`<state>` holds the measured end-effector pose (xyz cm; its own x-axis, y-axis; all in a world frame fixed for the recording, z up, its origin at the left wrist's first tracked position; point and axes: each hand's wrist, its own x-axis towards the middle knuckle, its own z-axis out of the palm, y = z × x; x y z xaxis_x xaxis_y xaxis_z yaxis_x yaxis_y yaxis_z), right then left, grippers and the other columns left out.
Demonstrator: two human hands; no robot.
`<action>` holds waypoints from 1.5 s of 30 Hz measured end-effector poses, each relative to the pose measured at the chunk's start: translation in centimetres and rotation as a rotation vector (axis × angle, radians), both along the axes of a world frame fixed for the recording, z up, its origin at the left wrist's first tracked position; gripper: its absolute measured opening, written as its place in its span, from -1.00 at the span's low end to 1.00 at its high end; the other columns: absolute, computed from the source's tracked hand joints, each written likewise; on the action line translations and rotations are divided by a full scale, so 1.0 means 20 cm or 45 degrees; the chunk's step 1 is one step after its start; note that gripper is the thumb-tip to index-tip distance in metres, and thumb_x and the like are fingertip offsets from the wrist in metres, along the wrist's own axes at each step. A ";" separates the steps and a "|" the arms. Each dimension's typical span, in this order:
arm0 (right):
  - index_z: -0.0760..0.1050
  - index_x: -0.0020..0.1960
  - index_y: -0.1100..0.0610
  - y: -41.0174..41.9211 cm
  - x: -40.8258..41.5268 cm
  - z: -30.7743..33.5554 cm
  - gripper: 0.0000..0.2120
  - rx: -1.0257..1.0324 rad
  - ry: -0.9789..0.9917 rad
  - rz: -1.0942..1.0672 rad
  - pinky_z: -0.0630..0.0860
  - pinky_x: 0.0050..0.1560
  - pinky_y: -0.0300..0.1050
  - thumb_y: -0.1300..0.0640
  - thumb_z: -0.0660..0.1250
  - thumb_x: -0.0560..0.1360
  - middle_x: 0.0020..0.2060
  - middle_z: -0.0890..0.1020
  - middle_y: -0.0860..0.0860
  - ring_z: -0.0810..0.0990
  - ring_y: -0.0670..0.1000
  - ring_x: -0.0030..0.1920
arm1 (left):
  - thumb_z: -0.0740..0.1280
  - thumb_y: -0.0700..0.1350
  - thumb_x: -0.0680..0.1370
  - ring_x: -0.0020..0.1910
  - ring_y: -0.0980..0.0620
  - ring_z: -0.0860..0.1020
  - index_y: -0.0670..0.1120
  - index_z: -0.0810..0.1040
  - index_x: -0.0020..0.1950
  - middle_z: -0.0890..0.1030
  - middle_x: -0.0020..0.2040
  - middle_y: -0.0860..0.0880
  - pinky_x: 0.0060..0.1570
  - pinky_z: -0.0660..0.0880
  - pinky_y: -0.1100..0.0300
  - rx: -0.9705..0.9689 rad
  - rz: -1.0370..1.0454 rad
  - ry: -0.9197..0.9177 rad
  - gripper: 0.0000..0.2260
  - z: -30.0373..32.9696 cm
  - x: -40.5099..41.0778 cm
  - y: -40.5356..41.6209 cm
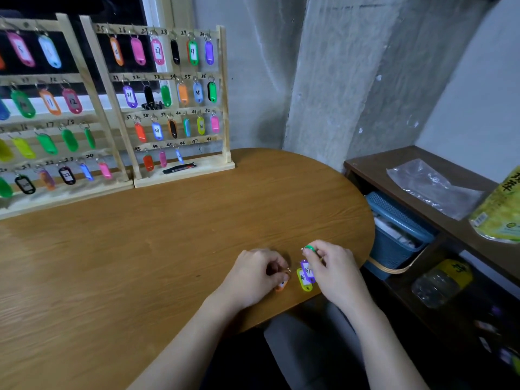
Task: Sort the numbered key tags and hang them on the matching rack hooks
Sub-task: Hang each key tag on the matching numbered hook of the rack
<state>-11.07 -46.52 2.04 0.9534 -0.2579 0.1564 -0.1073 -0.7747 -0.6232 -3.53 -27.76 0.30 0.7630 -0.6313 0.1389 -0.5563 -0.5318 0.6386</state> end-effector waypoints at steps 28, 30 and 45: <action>0.53 -0.11 -0.01 0.55 0.82 0.06 -0.77 0.661 -0.155 0.246 0.25 -0.32 -0.05 0.04 0.17 0.66 -0.47 0.42 -0.21 0.29 -0.07 -0.42 | 0.36 -0.02 0.61 -0.21 0.15 0.55 0.09 0.63 -0.14 0.63 -0.23 0.10 -0.22 0.45 0.33 -0.288 0.384 0.026 -0.86 0.24 0.63 0.57; 0.51 -0.09 0.01 0.60 0.94 0.07 -0.78 0.668 -0.150 0.273 0.26 -0.28 -0.01 0.02 0.16 0.66 -0.44 0.41 -0.21 0.30 -0.07 -0.39 | 0.34 -0.02 0.63 -0.26 0.10 0.53 0.04 0.63 -0.11 0.62 -0.24 0.06 -0.25 0.46 0.25 -0.329 0.439 0.010 -0.86 0.24 0.72 0.61; 0.41 -0.20 0.06 0.87 1.83 0.16 -0.71 0.899 -0.212 0.332 0.26 -0.39 -0.17 0.14 0.15 0.70 -0.43 0.36 -0.07 0.33 0.00 -0.36 | 0.22 -0.08 0.68 -0.26 0.00 0.59 -0.09 0.54 -0.15 0.64 -0.28 -0.04 -0.18 0.53 0.02 -0.874 0.834 -0.156 -0.76 0.23 1.50 0.53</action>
